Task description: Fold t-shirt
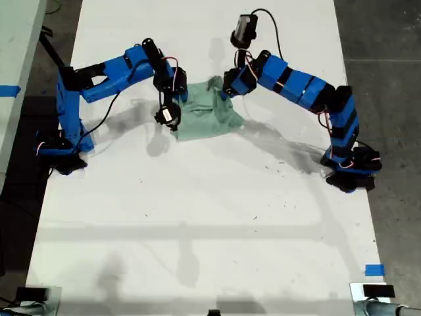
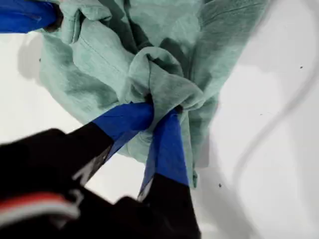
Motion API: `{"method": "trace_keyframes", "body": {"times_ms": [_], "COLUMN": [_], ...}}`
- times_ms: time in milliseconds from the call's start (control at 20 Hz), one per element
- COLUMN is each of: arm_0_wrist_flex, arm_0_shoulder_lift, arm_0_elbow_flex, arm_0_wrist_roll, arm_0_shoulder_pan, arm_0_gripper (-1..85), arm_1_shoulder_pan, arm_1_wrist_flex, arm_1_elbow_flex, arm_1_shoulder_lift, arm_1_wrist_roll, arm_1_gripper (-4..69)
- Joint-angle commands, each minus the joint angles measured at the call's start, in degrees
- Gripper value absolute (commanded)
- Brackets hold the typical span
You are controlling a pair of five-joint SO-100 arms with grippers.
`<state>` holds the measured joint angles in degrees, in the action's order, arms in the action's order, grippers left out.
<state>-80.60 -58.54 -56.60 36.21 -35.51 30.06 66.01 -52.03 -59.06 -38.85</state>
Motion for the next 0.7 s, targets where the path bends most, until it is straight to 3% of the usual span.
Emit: {"method": "trace_keyframes", "body": {"times_ms": [0, 50, 150, 200, 400, 650], "arm_0_wrist_flex": [2.9, 3.3, 2.5, 1.8, -4.3, -7.1], "arm_0_shoulder_lift": [2.8, 3.4, 2.0, -0.2, -13.9, -36.2], "arm_0_elbow_flex": [1.8, 1.8, 1.5, 0.9, -1.3, -17.6], "arm_0_wrist_roll": [0.6, 0.9, 1.1, 1.2, 1.0, 0.7], "arm_0_shoulder_pan": [-3.6, -4.4, -5.4, -5.6, -6.3, -3.6], "arm_0_gripper": [17.5, 21.0, 25.0, 26.2, 26.1, 21.3], "arm_1_shoulder_pan": [2.5, 3.8, 6.9, 7.7, 10.1, 10.7], "arm_1_wrist_flex": [-3.6, -3.3, -0.4, 0.5, 10.0, 21.1], "arm_1_elbow_flex": [4.0, 4.3, 4.7, 5.3, 7.9, -0.2], "arm_1_shoulder_lift": [1.7, 3.2, 4.5, 4.4, -2.4, -19.7], "arm_1_wrist_roll": [-0.6, 0.3, 1.9, -1.8, -4.7, -6.1], "arm_1_gripper": [3.1, 20.4, 31.2, 48.0, 37.3, 31.9]}}
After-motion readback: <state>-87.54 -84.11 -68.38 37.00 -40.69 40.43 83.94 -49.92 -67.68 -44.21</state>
